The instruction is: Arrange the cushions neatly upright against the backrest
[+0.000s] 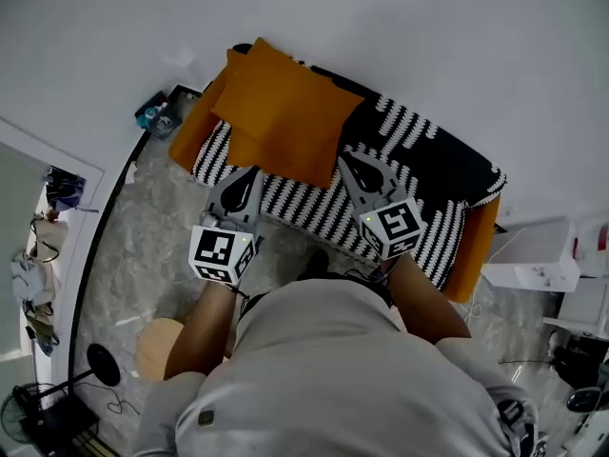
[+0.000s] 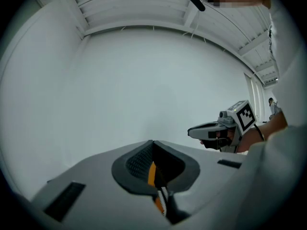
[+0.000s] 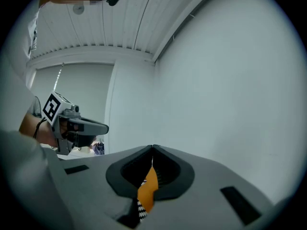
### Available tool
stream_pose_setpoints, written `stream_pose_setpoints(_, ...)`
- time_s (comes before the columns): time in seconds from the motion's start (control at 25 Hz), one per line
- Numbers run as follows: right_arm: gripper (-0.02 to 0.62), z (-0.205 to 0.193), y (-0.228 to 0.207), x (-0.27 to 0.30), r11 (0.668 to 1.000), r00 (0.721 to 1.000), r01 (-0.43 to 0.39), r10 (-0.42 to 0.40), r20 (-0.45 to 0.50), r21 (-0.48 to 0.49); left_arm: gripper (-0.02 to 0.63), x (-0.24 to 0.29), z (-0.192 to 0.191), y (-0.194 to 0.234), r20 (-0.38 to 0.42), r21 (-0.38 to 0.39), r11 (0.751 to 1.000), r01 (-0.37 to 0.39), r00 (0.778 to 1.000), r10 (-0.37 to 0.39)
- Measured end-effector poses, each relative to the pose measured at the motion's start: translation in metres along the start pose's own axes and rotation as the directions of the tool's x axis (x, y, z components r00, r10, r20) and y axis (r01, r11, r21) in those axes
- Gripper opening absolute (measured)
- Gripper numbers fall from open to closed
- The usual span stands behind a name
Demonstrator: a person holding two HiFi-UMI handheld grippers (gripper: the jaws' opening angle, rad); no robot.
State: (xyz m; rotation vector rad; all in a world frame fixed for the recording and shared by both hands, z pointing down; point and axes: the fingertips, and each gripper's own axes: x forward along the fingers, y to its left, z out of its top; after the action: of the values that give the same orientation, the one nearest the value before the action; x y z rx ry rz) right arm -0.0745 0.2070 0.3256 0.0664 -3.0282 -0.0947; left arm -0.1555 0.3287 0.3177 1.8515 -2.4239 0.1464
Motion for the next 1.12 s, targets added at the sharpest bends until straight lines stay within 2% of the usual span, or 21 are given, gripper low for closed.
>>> stream_pose_setpoints(0.24,0.026,-0.008,-0.060,-0.002,0.999,0.999,0.036,-0.036,0.004,0.032,0.009,0.063,0.006,-0.018,-0.013,-0.002,0.999,0.053,0.999,-0.053)
stream_pose_setpoints(0.68,0.026,-0.034,-0.108,-0.003,0.994,0.995,0.088,-0.084,-0.057,0.072,0.009,0.136,0.006,-0.030,-0.031,-0.012,0.986,0.167,0.985,-0.167)
stream_pose_setpoints(0.96,0.026,-0.042,-0.139,0.014,0.987,0.988,0.142,-0.136,-0.078,0.079,0.009,0.190,0.007,-0.024,-0.037,-0.003,0.964,0.265,0.964,-0.265)
stream_pose_setpoints(1.12,0.026,-0.043,-0.162,0.043,0.981,0.982,0.175,-0.168,-0.089,0.080,0.009,0.228,0.008,-0.006,-0.050,0.005,0.948,0.318,0.947,-0.317)
